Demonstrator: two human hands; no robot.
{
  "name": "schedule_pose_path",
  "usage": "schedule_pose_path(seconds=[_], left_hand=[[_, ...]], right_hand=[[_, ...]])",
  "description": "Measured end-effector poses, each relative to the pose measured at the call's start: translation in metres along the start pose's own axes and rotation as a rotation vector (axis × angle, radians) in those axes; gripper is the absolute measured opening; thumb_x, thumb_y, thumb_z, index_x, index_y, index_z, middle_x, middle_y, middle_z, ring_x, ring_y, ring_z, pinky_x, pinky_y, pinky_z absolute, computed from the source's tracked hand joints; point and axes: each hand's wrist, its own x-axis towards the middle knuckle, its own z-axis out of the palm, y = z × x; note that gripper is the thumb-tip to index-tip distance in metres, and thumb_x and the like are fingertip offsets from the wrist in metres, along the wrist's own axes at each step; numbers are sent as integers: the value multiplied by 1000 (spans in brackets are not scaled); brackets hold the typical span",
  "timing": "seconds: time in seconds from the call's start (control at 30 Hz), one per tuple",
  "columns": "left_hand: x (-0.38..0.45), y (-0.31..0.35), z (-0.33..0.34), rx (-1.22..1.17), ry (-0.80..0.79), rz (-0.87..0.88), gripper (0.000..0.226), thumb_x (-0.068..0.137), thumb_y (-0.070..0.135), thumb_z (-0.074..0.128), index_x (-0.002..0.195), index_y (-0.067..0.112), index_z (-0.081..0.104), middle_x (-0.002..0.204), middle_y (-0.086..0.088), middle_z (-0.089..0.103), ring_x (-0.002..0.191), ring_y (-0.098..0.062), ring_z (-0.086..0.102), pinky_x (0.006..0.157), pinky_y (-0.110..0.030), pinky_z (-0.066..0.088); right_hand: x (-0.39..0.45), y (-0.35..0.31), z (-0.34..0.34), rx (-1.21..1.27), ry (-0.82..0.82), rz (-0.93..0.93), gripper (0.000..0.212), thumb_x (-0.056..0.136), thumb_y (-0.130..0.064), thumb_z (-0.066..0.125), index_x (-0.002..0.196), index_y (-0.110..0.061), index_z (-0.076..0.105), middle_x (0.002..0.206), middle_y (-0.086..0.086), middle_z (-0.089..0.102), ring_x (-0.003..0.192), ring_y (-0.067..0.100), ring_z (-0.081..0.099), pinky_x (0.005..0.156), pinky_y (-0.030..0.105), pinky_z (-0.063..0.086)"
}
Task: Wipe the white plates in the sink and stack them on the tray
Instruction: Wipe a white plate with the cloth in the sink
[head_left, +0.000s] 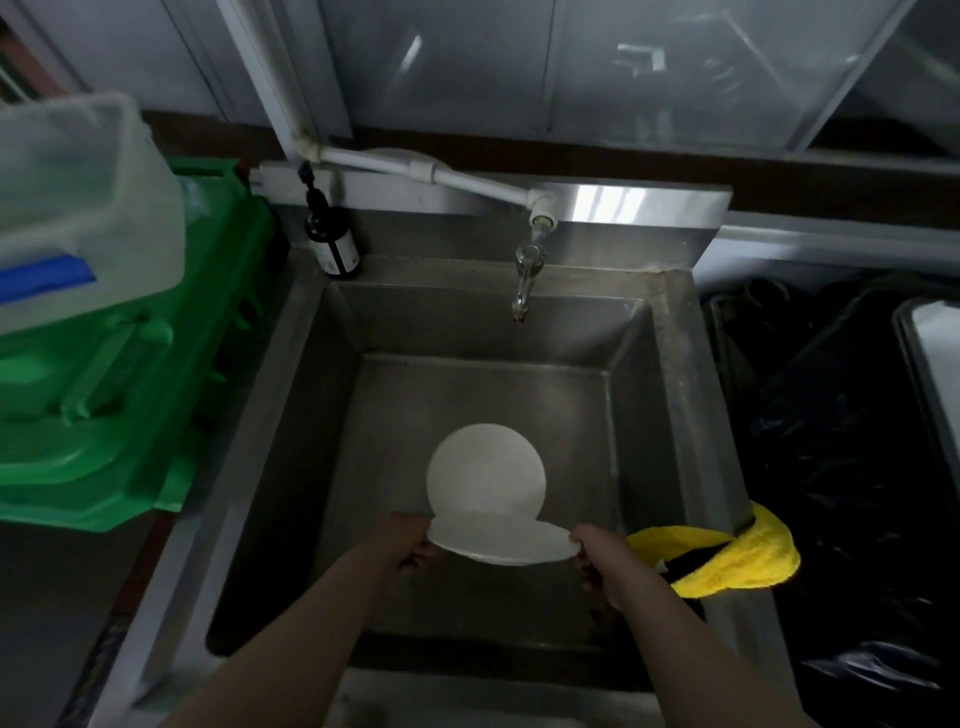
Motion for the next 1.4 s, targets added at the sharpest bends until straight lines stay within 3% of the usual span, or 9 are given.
schedule_pose_path(seconds=[0.13,0.37,0.5,0.63,0.83,1.0,1.2,1.33,1.4], left_hand=[[-17,9,-3,-123,-21,-83,31,101,22,51,73,10,54,40,-1,56,55,-17,48,57,-24,34],[-45,20,-1,-170,-107,-148,42,102,19,40,64,10,55,45,0,59,57,-13,53,55,-22,40],[-58,16,-1,-278,-154,-65,29,102,16,43,87,4,64,54,-4,60,54,-12,64,80,-32,56],[-77,13,4,-374,-44,138,25,103,12,45,85,4,61,75,-13,61,70,-24,60,53,-29,56],[-96,10,11,-516,-22,291,20,104,16,45,101,5,61,87,-20,61,74,-27,61,62,-34,52],[-112,15,5,-627,-232,329,25,102,9,47,126,13,55,122,-22,59,103,-36,62,66,-38,61],[-133,19,1,-692,-430,410,45,89,2,60,128,25,56,125,-20,58,90,-34,68,58,-39,62],[-137,17,3,-648,-389,466,45,92,1,54,128,28,56,126,-16,59,102,-38,66,70,-44,63],[-139,16,4,-609,-335,497,45,95,0,53,127,31,56,125,-14,60,107,-39,65,73,-46,62]], right_hand=[[-16,-12,-11,20,-10,46,22,89,-17,49,67,-14,47,58,3,44,58,16,39,57,24,31],[-34,-16,-26,24,-22,41,20,92,-18,49,73,-12,51,61,4,48,58,16,44,56,23,32],[-42,-8,-30,28,-25,-40,15,93,-16,51,81,-10,57,70,8,53,65,19,48,58,25,40],[-53,-4,-28,-13,2,-156,16,98,-17,50,86,-12,61,83,12,60,75,24,54,65,30,46],[-66,3,-30,78,23,-396,14,102,-23,50,98,-15,61,99,11,63,95,31,61,84,45,54],[-77,1,-43,83,6,-483,19,101,-25,52,96,-13,66,102,17,66,98,35,63,79,45,54],[-90,-3,-62,103,-28,-541,22,102,-24,51,99,-7,65,99,16,68,91,29,65,72,37,55],[-88,0,-77,-50,4,-616,35,105,-35,43,84,-13,62,74,6,63,66,17,57,59,29,42],[-85,3,-87,-192,89,-686,33,104,-35,43,86,-14,61,74,3,62,65,16,57,59,30,40]])
